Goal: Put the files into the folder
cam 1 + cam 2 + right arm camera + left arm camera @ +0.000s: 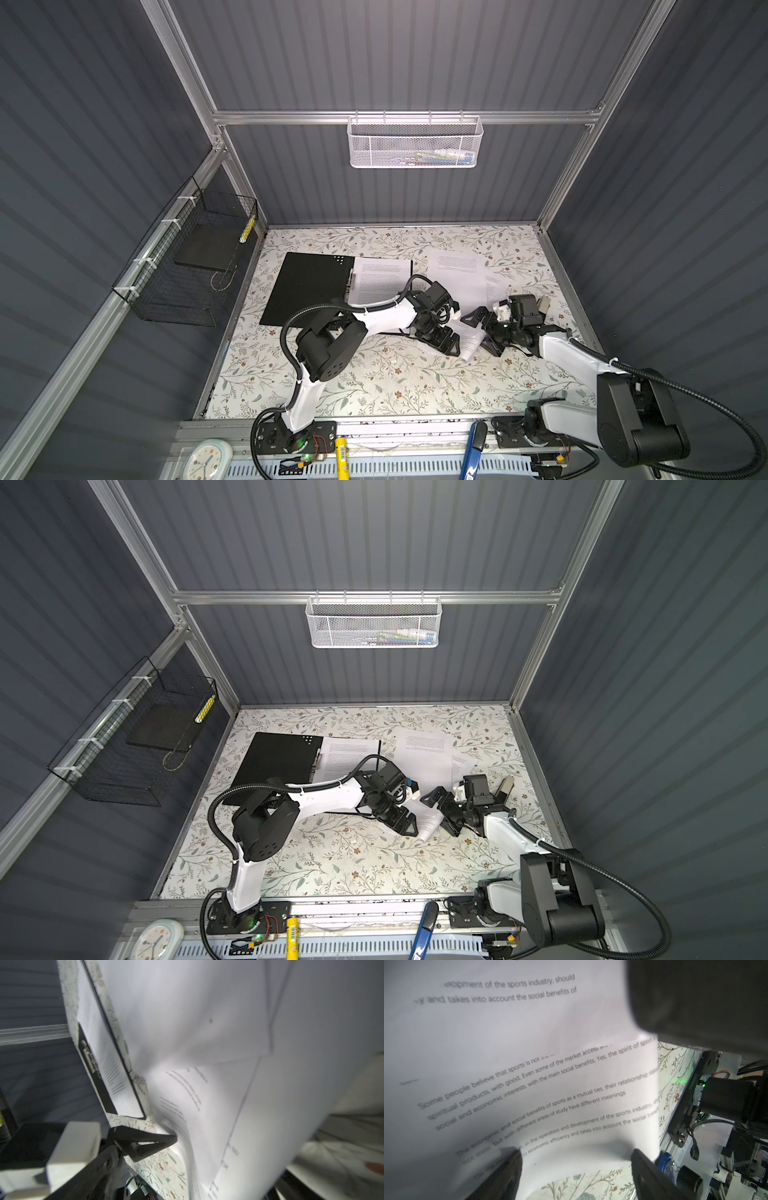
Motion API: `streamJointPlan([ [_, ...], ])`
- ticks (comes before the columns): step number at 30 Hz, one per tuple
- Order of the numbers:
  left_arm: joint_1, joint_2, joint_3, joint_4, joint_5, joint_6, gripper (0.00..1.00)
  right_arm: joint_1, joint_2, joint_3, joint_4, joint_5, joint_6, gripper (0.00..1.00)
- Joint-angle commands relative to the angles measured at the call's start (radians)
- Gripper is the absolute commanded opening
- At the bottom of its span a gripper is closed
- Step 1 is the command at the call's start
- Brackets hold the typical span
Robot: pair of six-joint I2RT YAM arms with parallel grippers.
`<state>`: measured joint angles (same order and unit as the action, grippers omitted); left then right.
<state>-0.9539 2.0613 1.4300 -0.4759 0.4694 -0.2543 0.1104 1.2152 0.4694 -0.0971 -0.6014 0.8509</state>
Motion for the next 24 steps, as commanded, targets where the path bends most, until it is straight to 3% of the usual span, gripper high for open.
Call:
streamJointPlan([
  [1, -0.004, 0.045, -0.040, -0.053, -0.012, 0.021, 0.83, -0.005, -0.043, 0.021, 0.078, -0.072, -0.098, 0.99],
  [8, -0.003, 0.044, -0.045, -0.055, -0.014, 0.026, 0.83, -0.086, -0.028, 0.048, 0.104, -0.062, -0.204, 0.99],
  [12, -0.004, 0.044, -0.043, -0.054, -0.013, 0.027, 0.83, -0.093, 0.030, 0.039, 0.174, -0.107, -0.202, 0.99],
  [16, -0.004, 0.045, -0.042, -0.058, -0.015, 0.028, 0.83, -0.097, 0.041, 0.023, 0.167, -0.075, -0.201, 0.99],
  [24, -0.004, 0.047, -0.036, -0.059, -0.018, 0.029, 0.83, -0.130, -0.056, -0.028, 0.056, 0.040, -0.132, 0.78],
])
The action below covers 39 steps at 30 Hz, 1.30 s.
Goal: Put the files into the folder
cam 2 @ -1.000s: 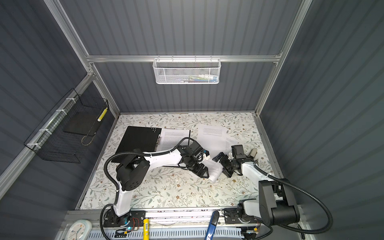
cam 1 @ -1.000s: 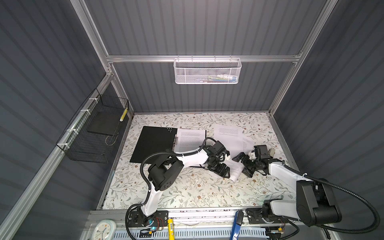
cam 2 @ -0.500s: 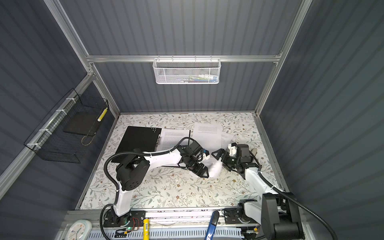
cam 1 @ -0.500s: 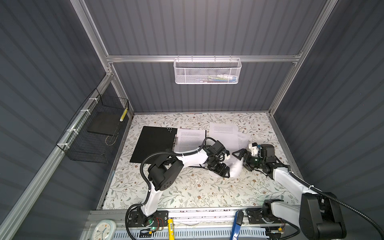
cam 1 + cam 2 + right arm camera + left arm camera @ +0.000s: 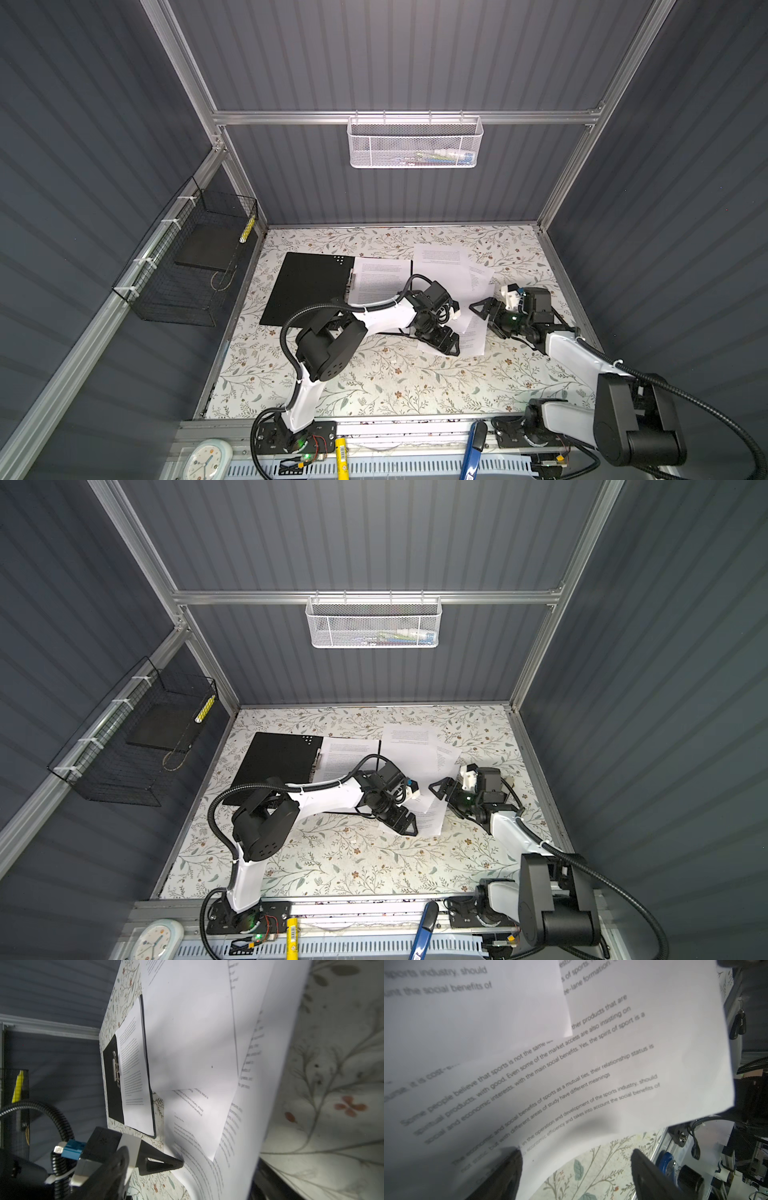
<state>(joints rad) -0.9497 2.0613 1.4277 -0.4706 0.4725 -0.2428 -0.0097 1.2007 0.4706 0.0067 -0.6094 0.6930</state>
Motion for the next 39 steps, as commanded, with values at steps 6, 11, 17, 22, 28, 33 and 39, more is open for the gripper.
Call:
streamJointPlan([
  [6, -0.008, 0.049, -0.029, -0.063, -0.012, 0.014, 0.83, -0.026, -0.033, -0.067, -0.006, 0.013, 0.023, 0.66],
  [11, -0.007, 0.048, -0.032, -0.060, -0.007, 0.013, 0.83, -0.027, 0.062, -0.067, 0.072, -0.008, 0.038, 0.53],
  [17, -0.007, 0.049, -0.030, -0.059, -0.006, 0.015, 0.83, -0.029, 0.138, -0.043, 0.104, 0.030, 0.040, 0.47],
  [22, -0.009, 0.046, -0.029, -0.059, -0.004, 0.014, 0.83, -0.045, 0.207, -0.027, 0.132, 0.024, 0.046, 0.34],
  [28, -0.008, 0.039, -0.027, -0.057, 0.002, 0.014, 0.83, -0.050, 0.219, -0.035, 0.136, 0.017, 0.040, 0.16],
  [33, -0.008, 0.009, -0.023, -0.040, 0.027, 0.025, 0.85, -0.050, 0.175, -0.020, 0.067, 0.025, 0.024, 0.00],
  [39, 0.018, -0.256, -0.117, 0.217, 0.048, -0.006, 1.00, -0.050, -0.090, 0.026, -0.191, 0.109, 0.006, 0.00],
])
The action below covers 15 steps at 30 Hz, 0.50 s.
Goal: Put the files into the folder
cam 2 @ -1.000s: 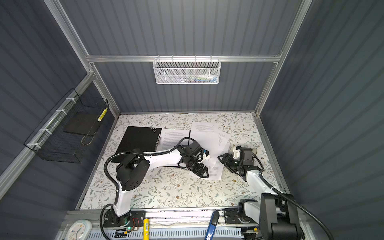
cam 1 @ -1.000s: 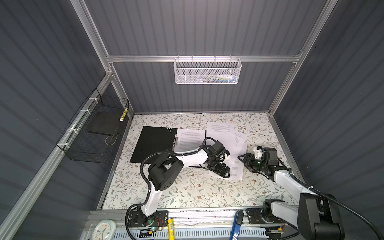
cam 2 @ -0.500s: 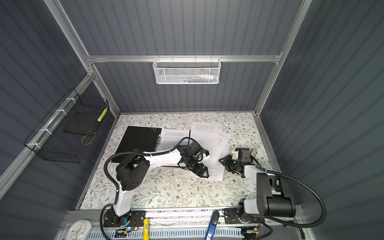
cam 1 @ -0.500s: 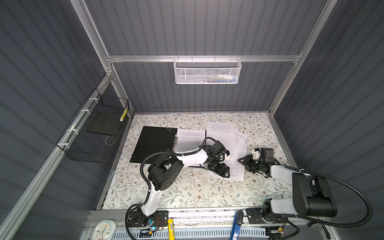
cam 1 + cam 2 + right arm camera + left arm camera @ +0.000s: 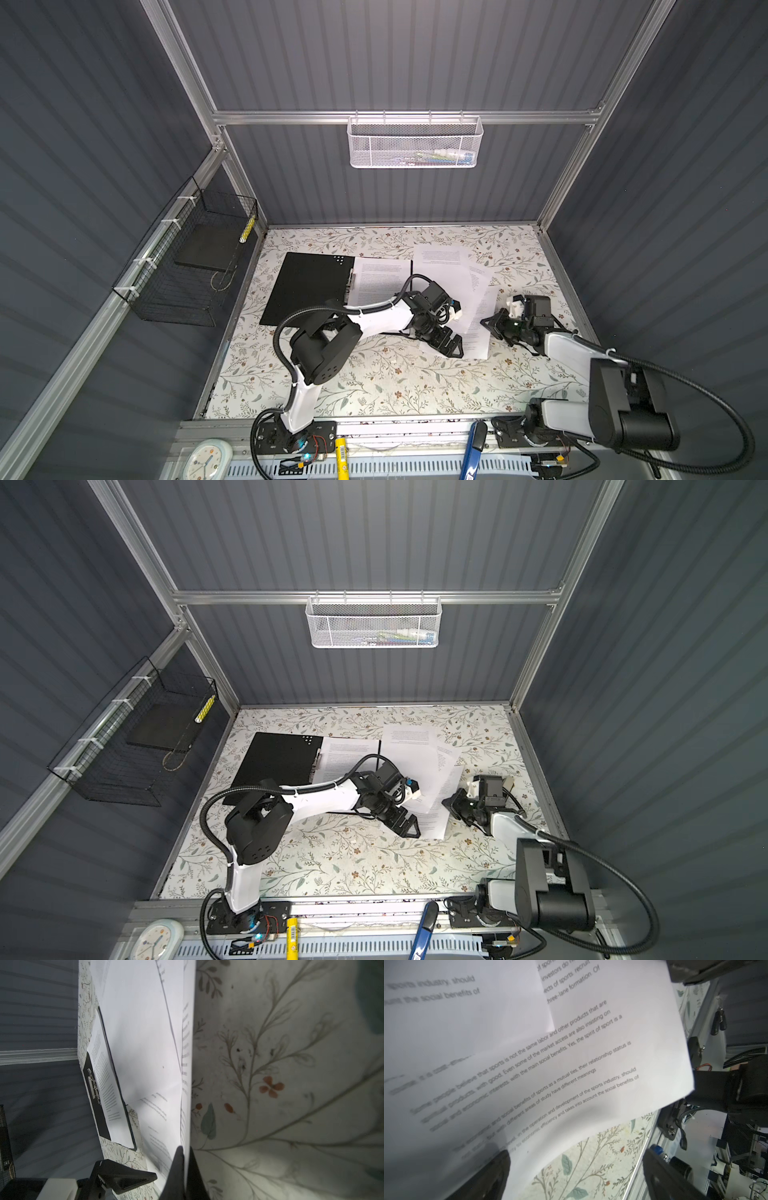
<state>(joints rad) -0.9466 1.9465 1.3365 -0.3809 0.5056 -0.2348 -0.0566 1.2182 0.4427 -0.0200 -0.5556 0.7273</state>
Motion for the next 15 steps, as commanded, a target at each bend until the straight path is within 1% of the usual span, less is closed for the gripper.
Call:
streamJointPlan([
  [1, 0.024, -0.197, -0.047, 0.175, 0.005, -0.025, 1.00, -0.003, -0.170, 0.073, -0.232, 0.085, -0.039, 0.00],
  [4, 0.044, -0.345, -0.086, 0.239, -0.098, -0.017, 1.00, -0.005, -0.281, 0.131, -0.388, 0.146, -0.065, 0.00],
  [5, 0.049, -0.389, -0.094, 0.240, -0.157, -0.003, 1.00, -0.004, -0.311, 0.161, -0.457, 0.165, -0.077, 0.00],
  [7, 0.053, -0.469, -0.116, 0.240, -0.285, 0.029, 1.00, -0.003, -0.343, 0.202, -0.541, 0.193, -0.093, 0.00],
  [8, 0.053, -0.512, -0.137, 0.245, -0.372, 0.021, 1.00, -0.001, -0.362, 0.230, -0.586, 0.208, -0.101, 0.00],
  [9, 0.054, -0.550, -0.158, 0.249, -0.429, 0.024, 1.00, 0.003, -0.371, 0.249, -0.613, 0.209, -0.106, 0.00],
  [10, 0.055, -0.595, -0.188, 0.252, -0.484, 0.052, 1.00, 0.016, -0.384, 0.280, -0.643, 0.256, -0.115, 0.00],
  [12, 0.056, -0.682, -0.256, 0.260, -0.561, 0.113, 1.00, 0.066, -0.388, 0.352, -0.689, 0.297, -0.131, 0.00],
  [15, 0.056, -0.802, -0.373, 0.261, -0.669, 0.181, 1.00, 0.198, -0.329, 0.486, -0.728, 0.365, -0.143, 0.00],
])
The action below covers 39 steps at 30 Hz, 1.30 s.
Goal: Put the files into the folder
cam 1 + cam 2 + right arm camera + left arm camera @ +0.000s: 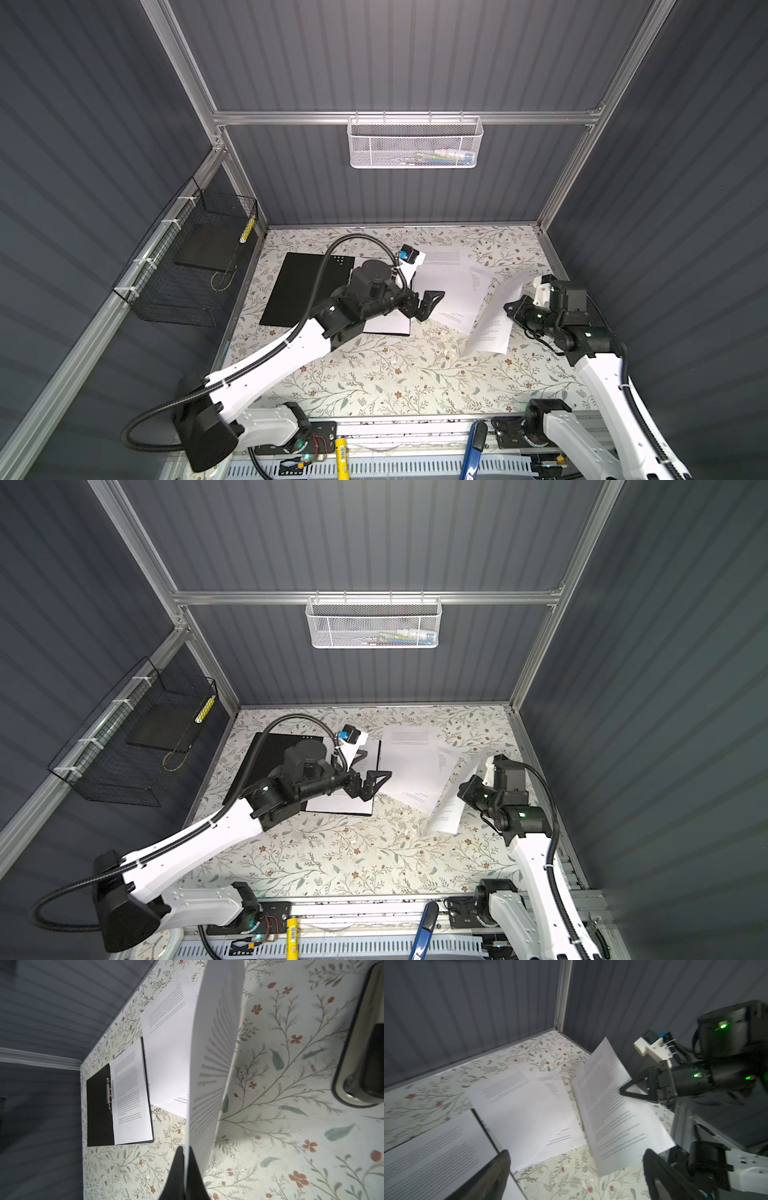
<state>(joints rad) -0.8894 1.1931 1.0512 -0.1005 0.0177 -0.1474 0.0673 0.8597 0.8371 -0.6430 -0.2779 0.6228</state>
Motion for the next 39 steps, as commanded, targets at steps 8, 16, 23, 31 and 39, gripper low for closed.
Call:
streamJointPlan([
  [8, 0.000, -0.286, -0.263, -0.130, -0.359, 0.087, 1.00, 0.400, 0.468, 0.472, 0.019, 0.031, -0.025, 0.00],
  [16, 0.000, -0.606, -0.329, -0.507, -0.518, -0.160, 1.00, 0.484, 0.806, 0.836, 0.214, -0.243, 0.061, 0.00],
  [23, 0.000, -0.725, -0.310, -0.656, -0.559, -0.419, 1.00, 0.436, 0.933, 0.803, 0.442, -0.303, 0.147, 0.00],
  [31, 0.006, -0.635, -0.216, -0.787, -0.608, -0.393, 1.00, 0.417, 1.089, 0.655, 0.536, -0.199, 0.155, 0.00],
  [39, 0.032, -0.851, -0.337, -0.646, -0.623, -0.385, 1.00, 0.425, 1.179, 0.603, 0.583, -0.171, 0.159, 0.00],
])
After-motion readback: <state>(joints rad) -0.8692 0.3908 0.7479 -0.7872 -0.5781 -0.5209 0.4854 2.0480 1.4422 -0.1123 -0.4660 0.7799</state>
